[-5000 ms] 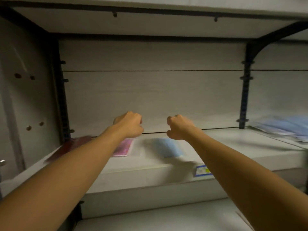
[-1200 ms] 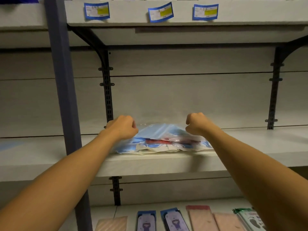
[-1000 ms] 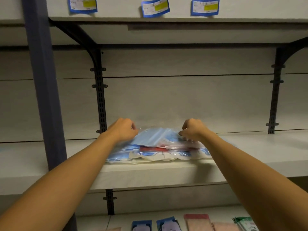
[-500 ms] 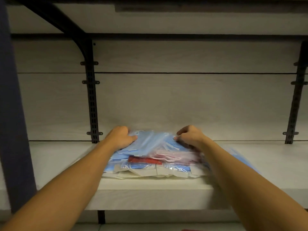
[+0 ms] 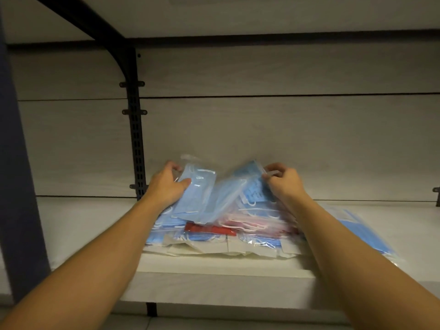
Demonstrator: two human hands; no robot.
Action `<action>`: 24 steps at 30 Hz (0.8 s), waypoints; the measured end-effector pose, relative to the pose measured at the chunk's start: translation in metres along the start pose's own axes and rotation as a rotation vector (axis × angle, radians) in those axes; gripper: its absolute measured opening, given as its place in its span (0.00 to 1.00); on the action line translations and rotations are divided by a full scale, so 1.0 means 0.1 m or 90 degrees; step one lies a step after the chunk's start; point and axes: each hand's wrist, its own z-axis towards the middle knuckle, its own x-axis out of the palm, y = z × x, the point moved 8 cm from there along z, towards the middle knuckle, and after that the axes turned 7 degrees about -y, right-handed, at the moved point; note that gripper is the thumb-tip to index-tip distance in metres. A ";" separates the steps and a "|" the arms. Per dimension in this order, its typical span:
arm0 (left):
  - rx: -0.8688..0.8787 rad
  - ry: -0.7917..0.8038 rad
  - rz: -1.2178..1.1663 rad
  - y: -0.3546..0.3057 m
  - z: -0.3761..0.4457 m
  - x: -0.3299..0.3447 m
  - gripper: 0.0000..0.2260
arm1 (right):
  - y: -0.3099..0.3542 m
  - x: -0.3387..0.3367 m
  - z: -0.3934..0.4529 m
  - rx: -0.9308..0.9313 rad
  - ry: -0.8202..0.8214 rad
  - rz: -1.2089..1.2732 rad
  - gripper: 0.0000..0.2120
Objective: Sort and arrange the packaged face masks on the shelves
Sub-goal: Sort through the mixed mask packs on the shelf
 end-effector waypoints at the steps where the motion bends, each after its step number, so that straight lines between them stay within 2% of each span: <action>1: 0.005 -0.011 -0.017 -0.02 -0.01 -0.03 0.19 | 0.00 -0.03 0.00 -0.005 -0.012 0.007 0.05; 5: -0.007 -0.016 -0.076 -0.02 -0.03 -0.05 0.21 | 0.02 -0.14 -0.03 0.033 -0.035 0.045 0.09; 10: -0.049 -0.030 -0.180 0.01 0.01 -0.03 0.24 | -0.11 -0.16 -0.10 0.215 0.000 0.154 0.09; 14: -0.078 -0.007 -0.254 0.03 0.05 0.02 0.30 | -0.21 -0.08 -0.19 0.366 0.121 0.152 0.05; 16: -0.090 0.014 -0.271 0.06 0.04 0.05 0.31 | -0.27 -0.03 -0.22 0.404 0.179 0.140 0.10; 18: -0.106 0.035 -0.295 0.09 0.05 0.08 0.31 | -0.30 -0.01 -0.19 0.409 0.200 0.121 0.09; 21: -0.131 0.040 -0.350 0.09 0.03 0.09 0.23 | -0.26 -0.01 -0.18 0.357 0.208 0.085 0.09; 24: -0.159 0.027 -0.382 0.07 -0.01 0.06 0.16 | -0.19 -0.07 -0.14 0.272 0.152 0.079 0.08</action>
